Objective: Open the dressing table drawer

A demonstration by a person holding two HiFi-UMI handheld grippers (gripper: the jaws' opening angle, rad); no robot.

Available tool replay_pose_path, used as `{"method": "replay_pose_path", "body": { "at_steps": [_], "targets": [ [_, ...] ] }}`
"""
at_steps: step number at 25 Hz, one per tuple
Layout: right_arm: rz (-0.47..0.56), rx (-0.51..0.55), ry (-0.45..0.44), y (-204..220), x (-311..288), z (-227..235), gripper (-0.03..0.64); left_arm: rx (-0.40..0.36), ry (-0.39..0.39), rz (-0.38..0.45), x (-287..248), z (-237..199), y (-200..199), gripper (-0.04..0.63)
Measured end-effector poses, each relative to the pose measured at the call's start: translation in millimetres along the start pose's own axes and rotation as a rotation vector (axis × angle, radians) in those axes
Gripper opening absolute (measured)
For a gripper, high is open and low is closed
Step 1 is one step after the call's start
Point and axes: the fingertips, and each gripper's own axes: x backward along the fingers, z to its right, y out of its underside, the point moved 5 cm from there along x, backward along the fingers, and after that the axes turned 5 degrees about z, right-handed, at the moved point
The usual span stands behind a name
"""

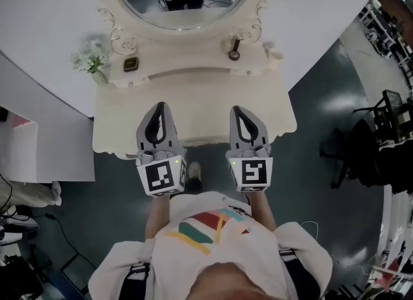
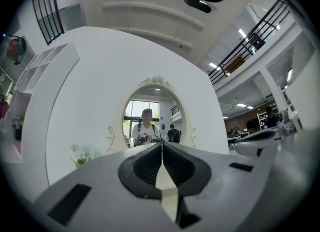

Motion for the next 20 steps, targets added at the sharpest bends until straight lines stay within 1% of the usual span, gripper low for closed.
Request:
{"method": "replay_pose_path", "body": {
  "at_steps": [3, 6, 8, 12, 17, 20],
  "targets": [
    [-0.003, -0.022, -0.001, 7.2, -41.3, 3.9, 0.000, -0.009, 0.016, 0.013, -42.6, -15.6, 2.2, 0.008],
    [-0.020, -0.030, -0.019, 16.3, -78.9, 6.0, 0.000, -0.018, 0.029, -0.030, -74.5, -27.0, 11.1, 0.008],
    [-0.032, -0.040, -0.016, 21.0, -99.2, 9.5, 0.000, -0.012, 0.042, -0.057, -91.7, -30.7, 17.5, 0.008],
    [-0.035, -0.061, -0.003, 29.0, -129.1, 15.7, 0.000, 0.001, 0.058, -0.074, -117.1, -35.7, 29.9, 0.008],
    [-0.054, -0.063, -0.036, 34.8, -160.7, 20.7, 0.000, -0.002, 0.046, -0.112, -140.9, -37.4, 48.9, 0.008],
    [-0.046, -0.074, -0.052, 31.8, -176.3, 24.7, 0.000, -0.009, 0.032, -0.114, -155.2, -34.8, 54.4, 0.008]
  ]
}}
